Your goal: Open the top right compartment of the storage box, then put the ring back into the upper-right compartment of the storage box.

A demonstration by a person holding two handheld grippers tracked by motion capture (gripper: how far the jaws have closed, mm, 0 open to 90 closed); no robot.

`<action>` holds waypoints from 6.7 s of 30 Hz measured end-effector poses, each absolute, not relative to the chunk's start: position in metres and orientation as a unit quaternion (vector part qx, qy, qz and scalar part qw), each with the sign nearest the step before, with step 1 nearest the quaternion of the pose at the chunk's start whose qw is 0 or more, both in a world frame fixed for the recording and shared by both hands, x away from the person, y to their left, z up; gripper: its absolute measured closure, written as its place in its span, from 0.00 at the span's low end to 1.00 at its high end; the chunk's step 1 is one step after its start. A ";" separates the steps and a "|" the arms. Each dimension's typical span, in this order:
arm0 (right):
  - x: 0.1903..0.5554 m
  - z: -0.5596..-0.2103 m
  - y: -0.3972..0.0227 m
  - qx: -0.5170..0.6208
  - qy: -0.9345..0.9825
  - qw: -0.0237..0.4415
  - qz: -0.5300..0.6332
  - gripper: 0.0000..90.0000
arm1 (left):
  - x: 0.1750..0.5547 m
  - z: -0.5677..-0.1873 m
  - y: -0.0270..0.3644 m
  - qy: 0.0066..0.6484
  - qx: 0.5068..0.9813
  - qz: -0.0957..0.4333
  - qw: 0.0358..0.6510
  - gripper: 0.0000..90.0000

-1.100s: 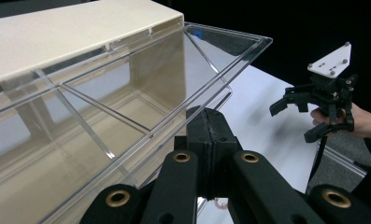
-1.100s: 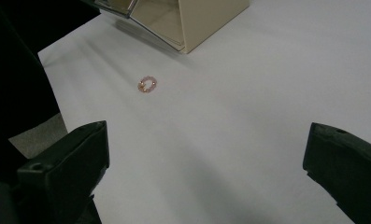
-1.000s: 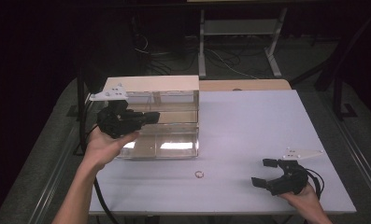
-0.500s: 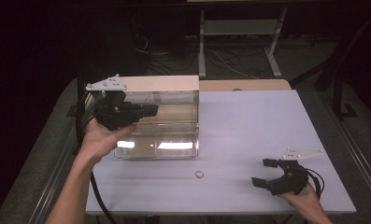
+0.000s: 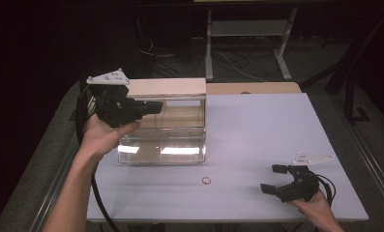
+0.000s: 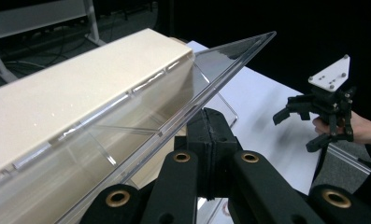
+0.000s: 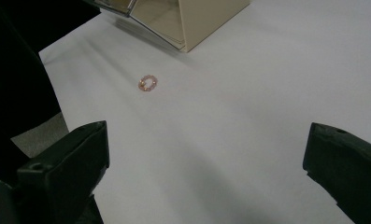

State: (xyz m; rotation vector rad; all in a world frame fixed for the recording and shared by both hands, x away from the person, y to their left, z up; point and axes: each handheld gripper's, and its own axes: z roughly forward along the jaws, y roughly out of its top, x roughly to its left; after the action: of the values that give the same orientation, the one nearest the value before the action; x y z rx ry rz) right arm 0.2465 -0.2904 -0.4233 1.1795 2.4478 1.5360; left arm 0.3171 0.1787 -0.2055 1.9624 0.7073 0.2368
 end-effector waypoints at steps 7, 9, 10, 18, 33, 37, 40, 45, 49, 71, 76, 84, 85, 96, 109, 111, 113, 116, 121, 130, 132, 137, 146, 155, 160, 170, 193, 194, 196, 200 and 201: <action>0.247 -0.423 -0.290 0.378 0.782 0.008 0.495 0.00 | 0.320 -0.198 0.179 0.294 0.802 0.102 0.509 0.99; 0.246 -0.422 -0.289 0.378 0.782 0.007 0.495 0.00 | 0.320 -0.197 0.178 0.292 0.801 0.102 0.512 0.99; 0.246 -0.422 -0.289 0.379 0.783 0.006 0.493 0.00 | 0.319 -0.196 0.178 0.293 0.799 0.102 0.515 0.99; 0.248 -0.418 -0.286 0.369 0.790 0.010 0.490 0.00 | 0.321 -0.196 0.176 0.289 0.801 0.101 0.515 0.99; 0.255 -0.401 -0.271 0.342 0.810 -0.002 0.477 0.00 | 0.321 -0.194 0.176 0.284 0.808 0.104 0.506 0.99; 0.259 -0.397 -0.264 0.332 0.817 -0.006 0.471 0.00 | 0.321 -0.194 0.176 0.283 0.807 0.105 0.507 0.99; 0.262 -0.394 -0.257 0.324 0.822 -0.005 0.469 0.00 | 0.321 -0.194 0.176 0.283 0.807 0.108 0.506 0.99; 0.266 -0.387 -0.247 0.310 0.829 -0.006 0.465 0.00 | 0.320 -0.194 0.177 0.283 0.808 0.109 0.505 0.99; 0.269 -0.384 -0.237 0.302 0.834 -0.009 0.462 0.00 | 0.320 -0.194 0.178 0.284 0.808 0.111 0.505 0.99; 0.283 -0.384 -0.184 0.251 0.866 -0.032 0.431 0.00 | 0.320 -0.194 0.180 0.281 0.807 0.115 0.506 0.99; 0.281 -0.385 -0.172 0.238 0.874 -0.046 0.422 0.00 | 0.320 -0.194 0.180 0.281 0.808 0.115 0.506 0.99; 0.280 -0.389 -0.156 0.220 0.886 -0.058 0.403 0.00 | 0.320 -0.194 0.180 0.281 0.808 0.116 0.504 0.99; 0.280 -0.389 -0.155 0.218 0.888 -0.058 0.400 0.00 | 0.320 -0.194 0.180 0.280 0.808 0.116 0.504 0.99; 0.286 -0.398 -0.140 0.198 0.902 -0.058 0.379 0.00 | 0.320 -0.194 0.179 0.279 0.807 0.114 0.508 0.99; 0.293 -0.413 -0.121 0.170 0.915 -0.071 0.358 0.00 | 0.321 -0.194 0.178 0.275 0.807 0.116 0.509 0.99; 0.294 -0.416 -0.118 0.166 0.918 -0.071 0.353 0.04 | 0.322 -0.194 0.178 0.275 0.806 0.116 0.511 0.99; 0.294 -0.418 -0.115 0.161 0.920 -0.071 0.349 0.06 | 0.322 -0.194 0.178 0.274 0.806 0.116 0.511 0.99; 0.296 -0.421 -0.114 0.152 0.924 -0.072 0.345 0.18 | 0.322 -0.195 0.178 0.274 0.806 0.115 0.512 0.99; 0.298 -0.426 -0.109 0.146 0.929 -0.066 0.334 0.33 | 0.322 -0.195 0.178 0.273 0.806 0.115 0.512 0.99; 0.302 -0.432 -0.106 0.145 0.935 -0.041 0.321 0.49 | 0.322 -0.195 0.179 0.272 0.806 0.115 0.512 0.99; 0.302 -0.432 -0.105 0.146 0.935 -0.038 0.321 0.53 | 0.322 -0.195 0.179 0.272 0.806 0.115 0.513 0.99; 0.305 -0.435 -0.102 0.146 0.937 -0.029 0.315 0.64 | 0.322 -0.195 0.178 0.272 0.807 0.117 0.511 0.99; 0.299 -0.436 -0.097 0.138 0.943 0.020 0.302 0.89 | 0.322 -0.195 0.177 0.271 0.806 0.119 0.513 0.99; 0.303 -0.433 -0.097 0.138 0.948 0.003 0.288 0.96 | 0.322 -0.195 0.177 0.271 0.806 0.117 0.514 0.99; 0.311 -0.426 -0.103 0.147 0.941 -0.031 0.304 0.97 | 0.321 -0.196 0.178 0.273 0.805 0.117 0.514 0.99; 0.316 -0.407 -0.118 0.170 0.922 -0.074 0.341 0.97 | 0.321 -0.196 0.179 0.273 0.804 0.118 0.515 0.99; 0.310 -0.361 -0.131 0.151 0.918 -0.080 0.357 0.97 | 0.322 -0.194 0.178 0.271 0.807 0.121 0.510 0.99; 0.310 -0.358 -0.131 0.148 0.919 -0.080 0.357 0.97 | 0.322 -0.194 0.178 0.271 0.808 0.120 0.509 0.99; 0.309 -0.353 -0.131 0.147 0.920 -0.075 0.356 0.97 | 0.322 -0.194 0.178 0.271 0.808 0.120 0.509 0.99; 0.307 -0.341 -0.130 0.143 0.919 -0.072 0.359 0.97 | 0.322 -0.194 0.178 0.272 0.807 0.122 0.509 0.99; 0.307 -0.337 -0.130 0.142 0.919 -0.071 0.362 0.97 | 0.321 -0.194 0.178 0.273 0.807 0.122 0.508 0.99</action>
State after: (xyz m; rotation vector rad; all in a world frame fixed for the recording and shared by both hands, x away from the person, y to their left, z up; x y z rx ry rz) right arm 0.3070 -0.1303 -0.3374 0.4665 3.0237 1.1910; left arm 0.3215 0.1775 -0.1936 1.9456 0.6574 0.2947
